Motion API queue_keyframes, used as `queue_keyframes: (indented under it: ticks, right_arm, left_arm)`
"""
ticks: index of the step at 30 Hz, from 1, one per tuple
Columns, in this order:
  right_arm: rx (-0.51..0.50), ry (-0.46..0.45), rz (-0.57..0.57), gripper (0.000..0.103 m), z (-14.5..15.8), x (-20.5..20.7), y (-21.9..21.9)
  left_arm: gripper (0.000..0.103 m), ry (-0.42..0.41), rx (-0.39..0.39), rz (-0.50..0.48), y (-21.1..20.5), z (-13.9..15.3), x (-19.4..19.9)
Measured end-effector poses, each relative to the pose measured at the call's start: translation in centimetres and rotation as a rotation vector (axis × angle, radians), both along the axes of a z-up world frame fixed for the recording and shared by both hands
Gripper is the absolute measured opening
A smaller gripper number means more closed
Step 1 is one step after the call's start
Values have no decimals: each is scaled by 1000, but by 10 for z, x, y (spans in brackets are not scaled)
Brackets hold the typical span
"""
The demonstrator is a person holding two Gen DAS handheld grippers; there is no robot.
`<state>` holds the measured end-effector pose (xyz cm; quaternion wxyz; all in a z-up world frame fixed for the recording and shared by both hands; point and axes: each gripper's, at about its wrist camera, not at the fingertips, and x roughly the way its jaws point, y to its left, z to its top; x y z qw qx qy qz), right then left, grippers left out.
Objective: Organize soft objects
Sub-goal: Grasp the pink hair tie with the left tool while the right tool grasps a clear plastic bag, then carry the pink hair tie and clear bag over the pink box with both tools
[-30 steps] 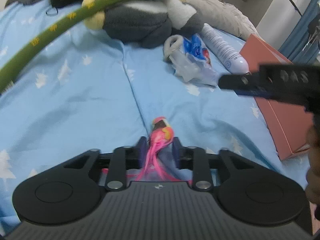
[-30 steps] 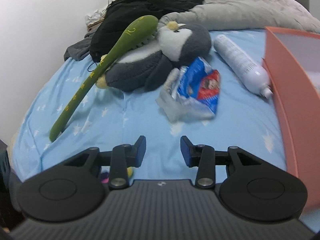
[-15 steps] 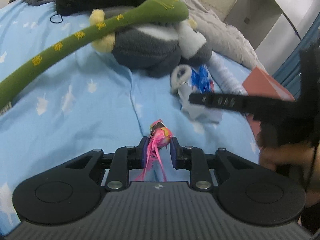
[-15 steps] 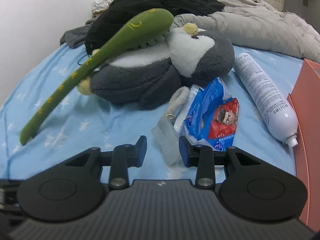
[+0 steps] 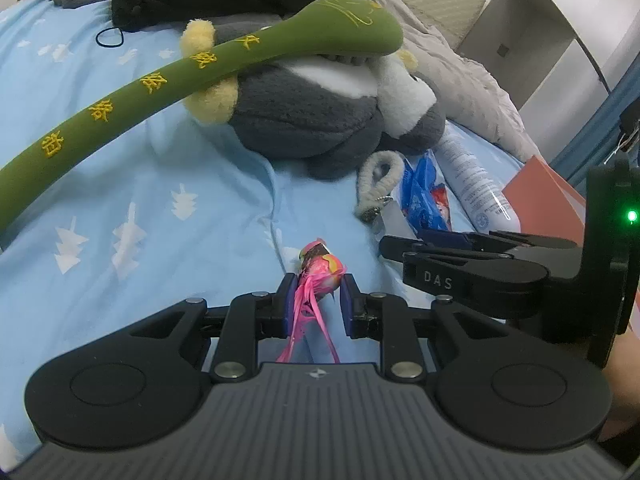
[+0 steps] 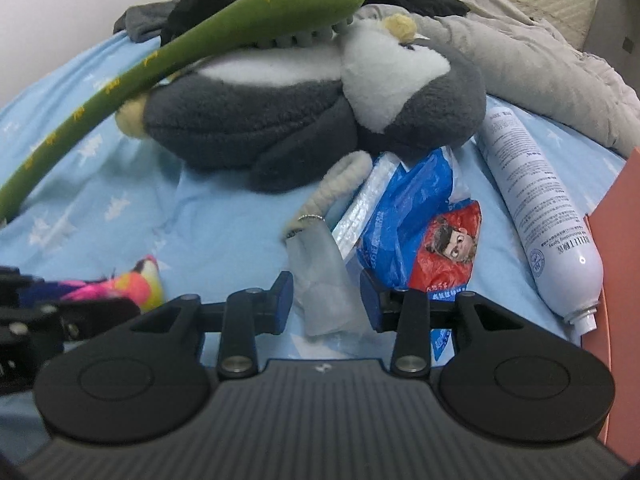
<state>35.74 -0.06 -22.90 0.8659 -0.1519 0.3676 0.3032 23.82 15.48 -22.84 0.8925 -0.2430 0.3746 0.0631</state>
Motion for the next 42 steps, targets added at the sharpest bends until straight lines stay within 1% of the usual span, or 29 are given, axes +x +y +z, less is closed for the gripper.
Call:
queue_keyframes:
  ticks: [3, 4, 6, 11, 22, 24, 34, 39, 42]
  right_arm:
    - [21, 13, -15, 38, -1, 2, -2]
    - [30, 15, -24, 35, 0, 3, -3]
    - [54, 15, -43, 25, 4, 3, -6]
    - [93, 31, -66, 18, 16, -2, -14]
    - [161, 52, -82, 18, 48, -50, -39]
    - [171, 62, -84, 18, 52, -61, -45]
    - [197, 53, -96, 18, 74, -113, -79]
    - [219, 44, -123, 18, 90, -130, -101]
    - [227, 37, -136, 18, 99, -137, -112]
  left_arm:
    - [27, -1, 3, 5, 1, 0, 1]
    - [27, -1, 3, 7, 1, 0, 1]
    - [26, -4, 5, 9, 1, 2, -1]
    - [27, -24, 17, 12, -2, 14, -11]
    - [27, -84, 44, 0, -22, 52, -50]
    - [27, -87, 46, -1, -27, 57, -59]
    - [27, -73, 45, -23, -63, 72, -100]
    - [27, -75, 53, -48, -81, 86, -108]
    - [27, -85, 62, -68, -93, 99, -109]
